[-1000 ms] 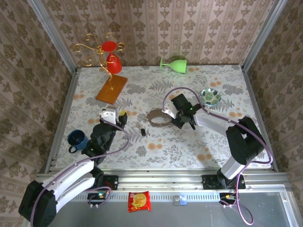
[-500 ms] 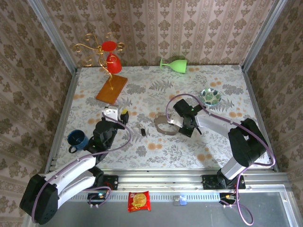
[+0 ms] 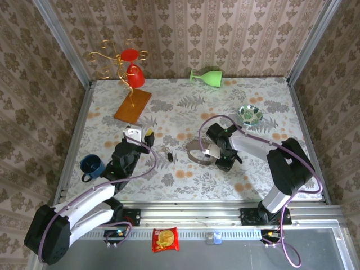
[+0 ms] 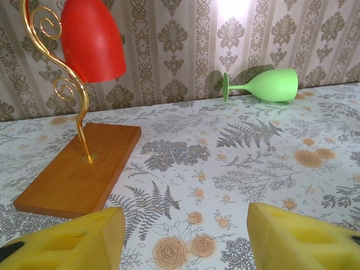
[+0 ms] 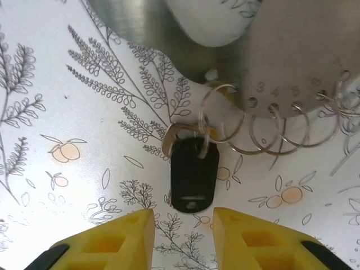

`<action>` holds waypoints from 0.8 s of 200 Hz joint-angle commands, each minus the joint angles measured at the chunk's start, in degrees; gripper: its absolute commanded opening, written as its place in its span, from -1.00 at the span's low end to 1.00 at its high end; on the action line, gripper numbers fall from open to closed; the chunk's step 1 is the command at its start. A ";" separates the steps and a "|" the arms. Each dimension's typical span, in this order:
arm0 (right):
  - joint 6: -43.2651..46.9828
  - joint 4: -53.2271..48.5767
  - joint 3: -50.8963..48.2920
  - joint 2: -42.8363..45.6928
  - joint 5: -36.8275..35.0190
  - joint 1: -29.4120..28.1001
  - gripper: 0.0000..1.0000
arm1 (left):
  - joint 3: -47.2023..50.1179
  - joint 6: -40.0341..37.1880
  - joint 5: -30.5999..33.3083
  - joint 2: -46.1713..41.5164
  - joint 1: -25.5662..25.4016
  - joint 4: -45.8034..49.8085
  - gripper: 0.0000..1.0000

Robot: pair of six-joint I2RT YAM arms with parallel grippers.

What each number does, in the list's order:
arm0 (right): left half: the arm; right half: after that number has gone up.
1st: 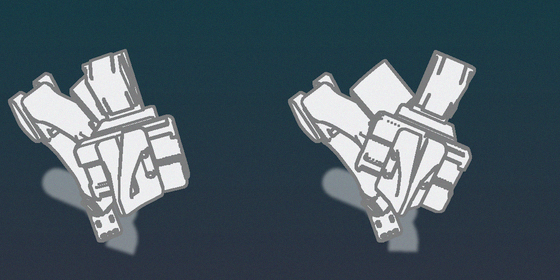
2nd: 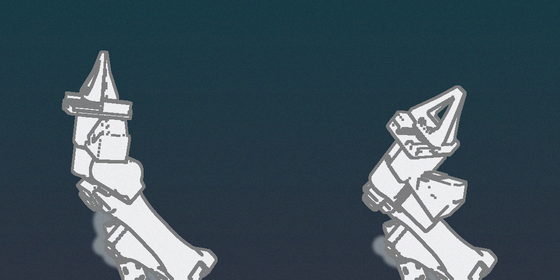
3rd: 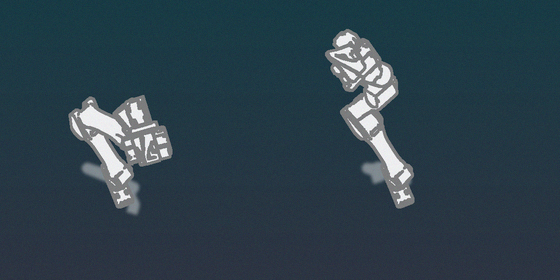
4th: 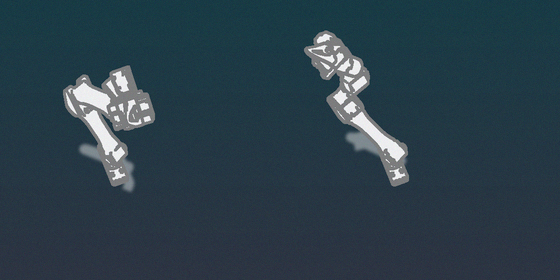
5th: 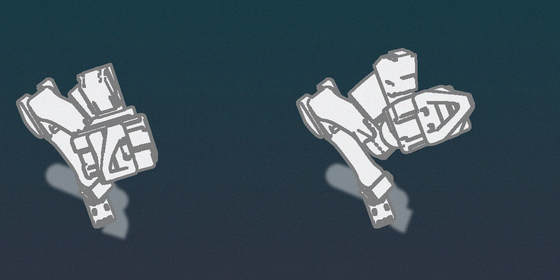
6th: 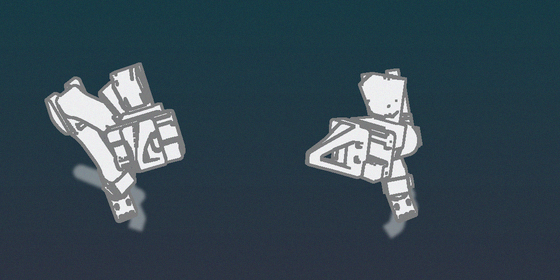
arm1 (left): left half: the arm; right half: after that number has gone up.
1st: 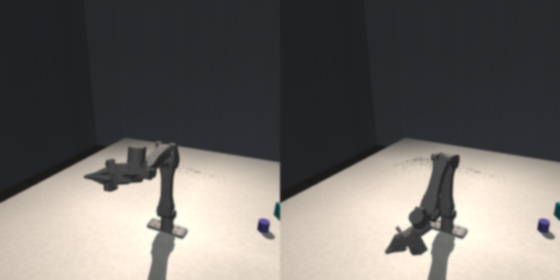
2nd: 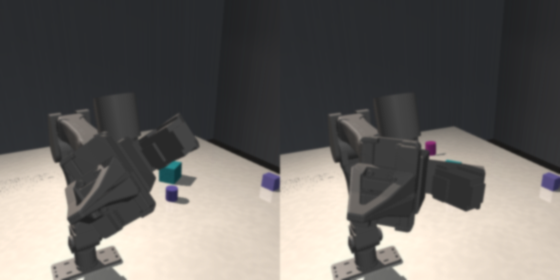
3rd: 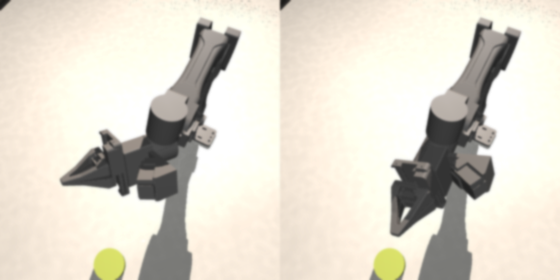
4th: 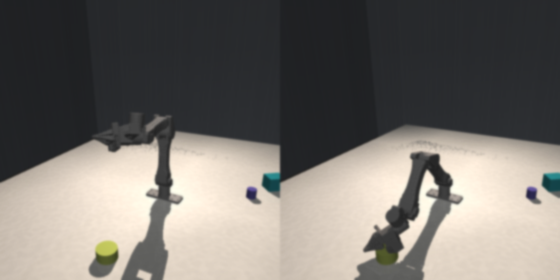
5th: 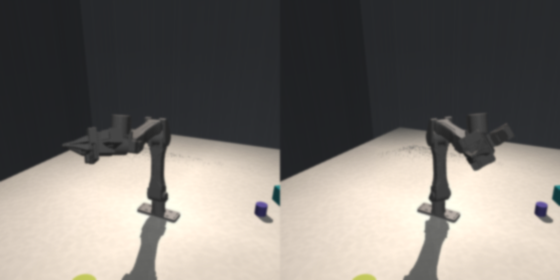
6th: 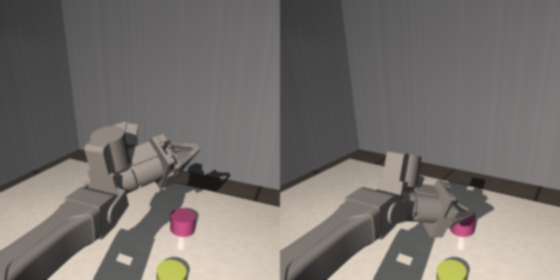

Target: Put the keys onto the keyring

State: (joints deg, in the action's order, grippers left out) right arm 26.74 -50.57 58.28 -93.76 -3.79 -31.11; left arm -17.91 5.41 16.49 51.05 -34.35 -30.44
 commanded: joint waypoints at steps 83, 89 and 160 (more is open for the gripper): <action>-48.11 13.04 -4.79 15.71 8.51 10.63 -0.37 | -7.16 0.19 -9.07 7.04 0.51 3.79 0.24; -48.20 12.82 -5.42 15.71 9.62 11.04 -0.37 | -7.50 0.45 -9.50 7.66 0.51 3.78 0.24; -52.69 18.87 -12.61 12.26 17.55 13.69 -0.34 | -9.73 2.78 -12.83 10.56 0.51 5.82 0.22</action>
State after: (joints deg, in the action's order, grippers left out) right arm -21.96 -34.74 47.31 -79.64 10.22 -17.82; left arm -25.56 6.07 6.28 61.58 -34.33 -25.76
